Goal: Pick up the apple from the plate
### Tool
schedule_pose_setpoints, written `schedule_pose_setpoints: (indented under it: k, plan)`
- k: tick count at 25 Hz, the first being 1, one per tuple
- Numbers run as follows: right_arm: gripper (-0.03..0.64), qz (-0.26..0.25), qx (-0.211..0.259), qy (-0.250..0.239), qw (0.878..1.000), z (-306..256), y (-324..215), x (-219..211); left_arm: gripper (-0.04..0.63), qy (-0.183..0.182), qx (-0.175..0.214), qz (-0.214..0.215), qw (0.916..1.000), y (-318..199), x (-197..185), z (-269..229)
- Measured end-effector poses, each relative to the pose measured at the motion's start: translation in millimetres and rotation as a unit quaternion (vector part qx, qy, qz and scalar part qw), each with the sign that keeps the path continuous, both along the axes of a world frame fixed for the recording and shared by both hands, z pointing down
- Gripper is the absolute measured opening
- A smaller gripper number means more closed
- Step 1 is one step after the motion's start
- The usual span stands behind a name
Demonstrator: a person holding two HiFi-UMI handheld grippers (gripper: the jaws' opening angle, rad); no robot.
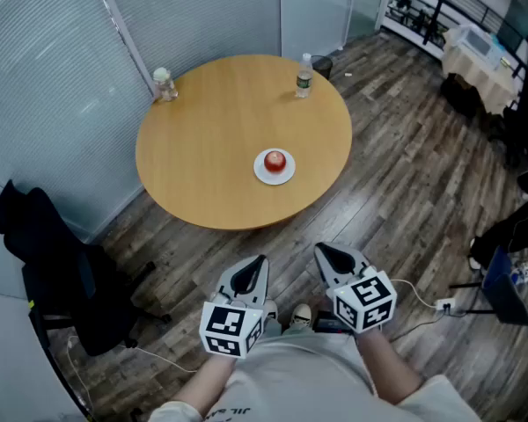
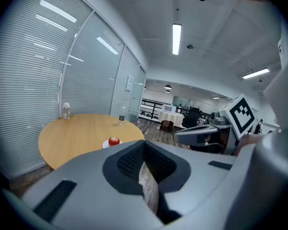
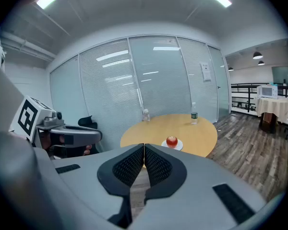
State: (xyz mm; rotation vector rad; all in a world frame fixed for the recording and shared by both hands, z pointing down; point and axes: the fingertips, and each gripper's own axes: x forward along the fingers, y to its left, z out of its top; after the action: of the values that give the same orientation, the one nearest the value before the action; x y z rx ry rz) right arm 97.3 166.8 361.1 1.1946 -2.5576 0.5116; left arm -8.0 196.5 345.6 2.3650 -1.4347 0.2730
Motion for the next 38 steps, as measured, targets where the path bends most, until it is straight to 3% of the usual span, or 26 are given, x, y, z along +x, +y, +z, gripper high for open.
schedule_pose_setpoints:
  k: [16, 30, 38]
  plan:
    - [0.032, -0.002, 0.002, -0.017, 1.0, -2, 6, 10, 0.003, -0.009, -0.002, -0.007, 0.9999, 6, 9, 0]
    - [0.032, -0.006, -0.004, -0.024, 1.0, 0, -5, 63, 0.003, -0.017, -0.006, -0.033, 0.9993, 6, 46, -2]
    - [0.032, -0.015, -0.018, -0.021, 1.0, 14, -19, 62, 0.003, -0.012, -0.013, -0.037, 0.9992, -12, 50, 9]
